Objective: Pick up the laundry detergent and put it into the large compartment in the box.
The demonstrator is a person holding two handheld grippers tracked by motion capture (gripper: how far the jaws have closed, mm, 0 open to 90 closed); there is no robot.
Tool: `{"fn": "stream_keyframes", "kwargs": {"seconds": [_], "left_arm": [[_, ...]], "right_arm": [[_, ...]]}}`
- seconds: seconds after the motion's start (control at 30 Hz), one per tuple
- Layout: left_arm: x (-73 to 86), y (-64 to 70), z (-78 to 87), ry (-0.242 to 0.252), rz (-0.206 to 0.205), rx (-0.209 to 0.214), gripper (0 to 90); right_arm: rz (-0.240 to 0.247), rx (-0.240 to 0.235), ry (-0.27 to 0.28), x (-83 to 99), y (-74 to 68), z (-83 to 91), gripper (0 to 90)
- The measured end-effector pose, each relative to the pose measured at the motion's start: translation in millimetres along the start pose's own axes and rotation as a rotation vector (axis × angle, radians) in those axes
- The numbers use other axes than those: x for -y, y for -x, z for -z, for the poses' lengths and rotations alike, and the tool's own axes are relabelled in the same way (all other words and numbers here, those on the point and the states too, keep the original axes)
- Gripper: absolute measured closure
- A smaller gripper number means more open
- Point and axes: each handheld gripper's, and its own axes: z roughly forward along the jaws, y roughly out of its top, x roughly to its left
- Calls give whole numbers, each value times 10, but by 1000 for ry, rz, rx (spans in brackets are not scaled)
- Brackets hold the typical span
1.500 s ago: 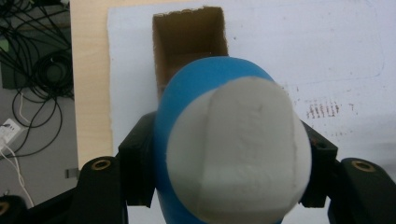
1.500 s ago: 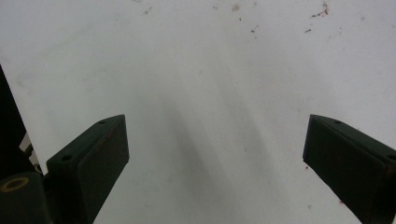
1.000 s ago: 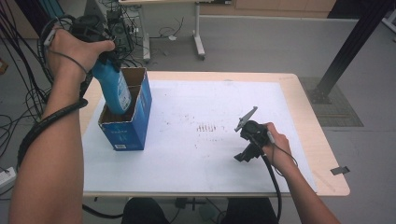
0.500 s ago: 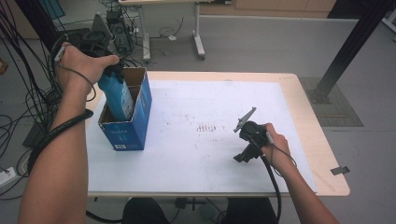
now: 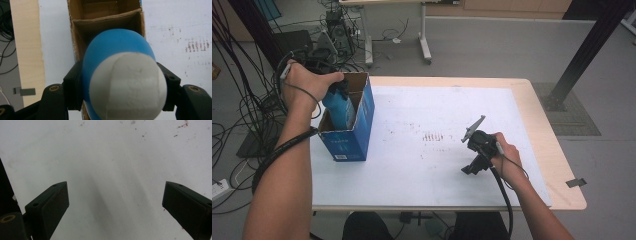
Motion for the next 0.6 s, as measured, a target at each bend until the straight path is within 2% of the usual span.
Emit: {"fn": "stream_keyframes", "kwargs": {"seconds": [0.33, 0.6], "left_arm": [[32, 2, -218, -27, 1, 12, 376], [44, 9, -325, -39, 7, -1, 376]], "right_arm": [[0, -3, -3, -14, -7, -27, 68], [-3, -1, -5, -12, -6, -25, 68]]}}
